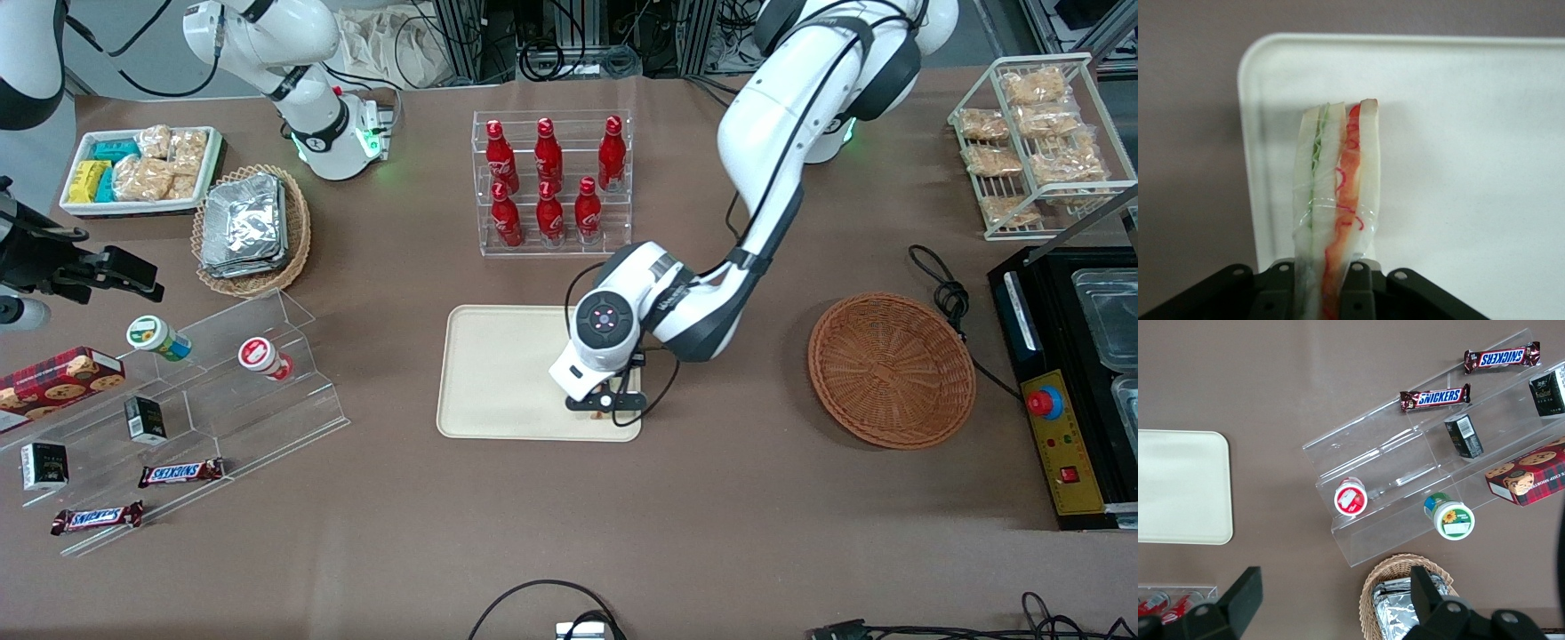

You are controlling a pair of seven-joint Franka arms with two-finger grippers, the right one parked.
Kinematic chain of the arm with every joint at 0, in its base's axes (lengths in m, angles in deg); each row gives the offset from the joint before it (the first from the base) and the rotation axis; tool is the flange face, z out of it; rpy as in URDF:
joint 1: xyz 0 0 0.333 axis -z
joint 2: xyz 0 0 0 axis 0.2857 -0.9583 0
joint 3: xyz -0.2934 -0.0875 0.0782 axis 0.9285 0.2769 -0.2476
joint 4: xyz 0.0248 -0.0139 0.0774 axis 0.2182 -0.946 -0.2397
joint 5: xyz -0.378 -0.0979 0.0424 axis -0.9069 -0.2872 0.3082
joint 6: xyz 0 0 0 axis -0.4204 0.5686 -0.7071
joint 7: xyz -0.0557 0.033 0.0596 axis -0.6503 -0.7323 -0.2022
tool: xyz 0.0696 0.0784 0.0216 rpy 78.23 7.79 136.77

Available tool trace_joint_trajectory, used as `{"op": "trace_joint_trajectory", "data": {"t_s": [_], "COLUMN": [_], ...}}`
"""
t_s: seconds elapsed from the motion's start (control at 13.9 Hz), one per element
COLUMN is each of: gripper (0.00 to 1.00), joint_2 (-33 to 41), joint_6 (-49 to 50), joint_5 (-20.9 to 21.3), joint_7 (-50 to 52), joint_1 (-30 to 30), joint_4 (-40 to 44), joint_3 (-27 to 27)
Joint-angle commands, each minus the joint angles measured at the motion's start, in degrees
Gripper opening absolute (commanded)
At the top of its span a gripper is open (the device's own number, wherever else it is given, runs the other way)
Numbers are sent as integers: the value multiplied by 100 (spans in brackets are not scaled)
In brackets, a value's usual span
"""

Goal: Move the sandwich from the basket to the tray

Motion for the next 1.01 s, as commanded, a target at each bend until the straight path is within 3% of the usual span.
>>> {"op": "trace_joint_trajectory", "data": {"t_s": [0.0,0.07,0.43,0.72,0.94], "gripper": [64,100,100,100,100], "joint_2": [-37,-37,331,1148,2288], "joint_6": [111,102,234,1199,1009], "joint_5": [93,101,110,84,-31], "joint_7": [141,141,141,141,124], "joint_1": [121,121,7,-361,-1037], "joint_4": [187,178,178,99,-996], "joint_3": [-66,-66,-118,-171,-128]}}
